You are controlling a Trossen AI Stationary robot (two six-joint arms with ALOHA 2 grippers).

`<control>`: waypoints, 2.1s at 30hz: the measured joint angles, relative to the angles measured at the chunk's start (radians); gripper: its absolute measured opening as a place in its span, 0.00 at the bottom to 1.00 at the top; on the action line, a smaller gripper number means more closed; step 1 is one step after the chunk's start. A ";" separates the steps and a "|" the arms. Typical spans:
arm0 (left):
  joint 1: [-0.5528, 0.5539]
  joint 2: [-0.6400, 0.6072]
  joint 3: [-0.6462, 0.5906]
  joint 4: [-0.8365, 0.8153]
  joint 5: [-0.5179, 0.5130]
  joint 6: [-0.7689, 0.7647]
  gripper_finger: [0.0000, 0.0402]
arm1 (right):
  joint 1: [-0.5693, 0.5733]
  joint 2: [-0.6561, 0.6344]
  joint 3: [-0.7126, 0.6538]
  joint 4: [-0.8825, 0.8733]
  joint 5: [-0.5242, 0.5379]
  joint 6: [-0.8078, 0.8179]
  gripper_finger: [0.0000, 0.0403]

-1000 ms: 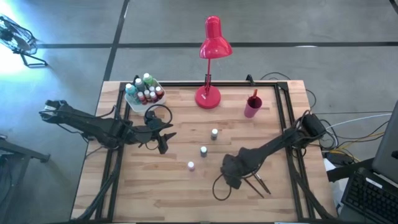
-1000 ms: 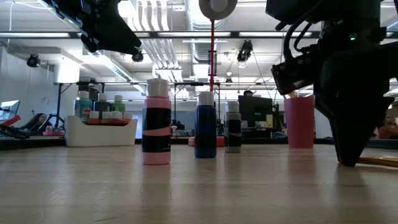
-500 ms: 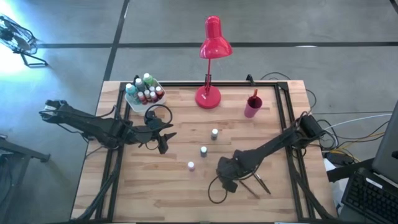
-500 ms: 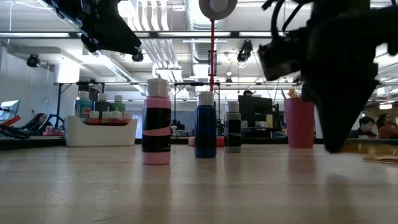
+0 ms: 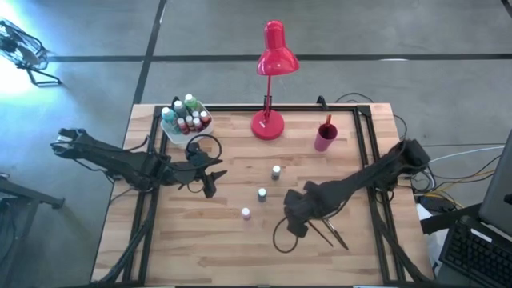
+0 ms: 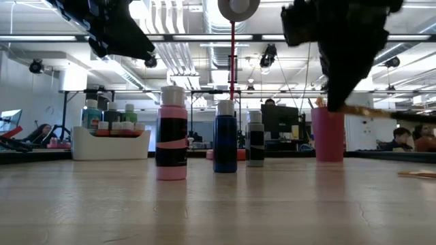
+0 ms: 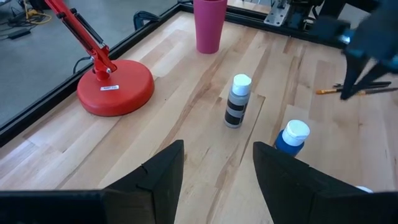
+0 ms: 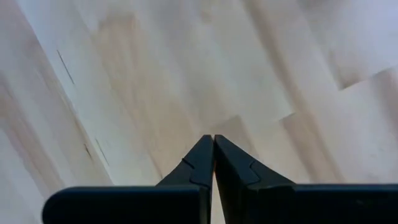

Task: Pick & Place Paint Supplies
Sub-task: Put the gold paintbrush into the pink cup

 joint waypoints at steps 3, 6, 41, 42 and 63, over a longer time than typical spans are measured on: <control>0.000 0.000 0.000 -0.001 0.000 0.000 0.49 | -0.011 -0.059 -0.003 -0.002 0.054 -0.002 0.02; 0.000 0.000 0.000 -0.003 0.000 0.000 0.49 | -0.028 -0.133 -0.003 -0.003 0.131 -0.016 0.02; 0.000 0.000 0.000 -0.003 0.000 0.000 0.49 | -0.583 -0.908 -0.476 0.762 0.741 -0.715 0.02; 0.000 0.000 0.000 -0.003 0.000 0.000 0.49 | -0.586 -0.921 -0.477 0.761 0.738 -0.728 0.02; 0.000 0.000 0.000 -0.003 0.000 0.000 0.49 | -0.675 -0.903 -0.555 0.677 0.812 -0.733 0.02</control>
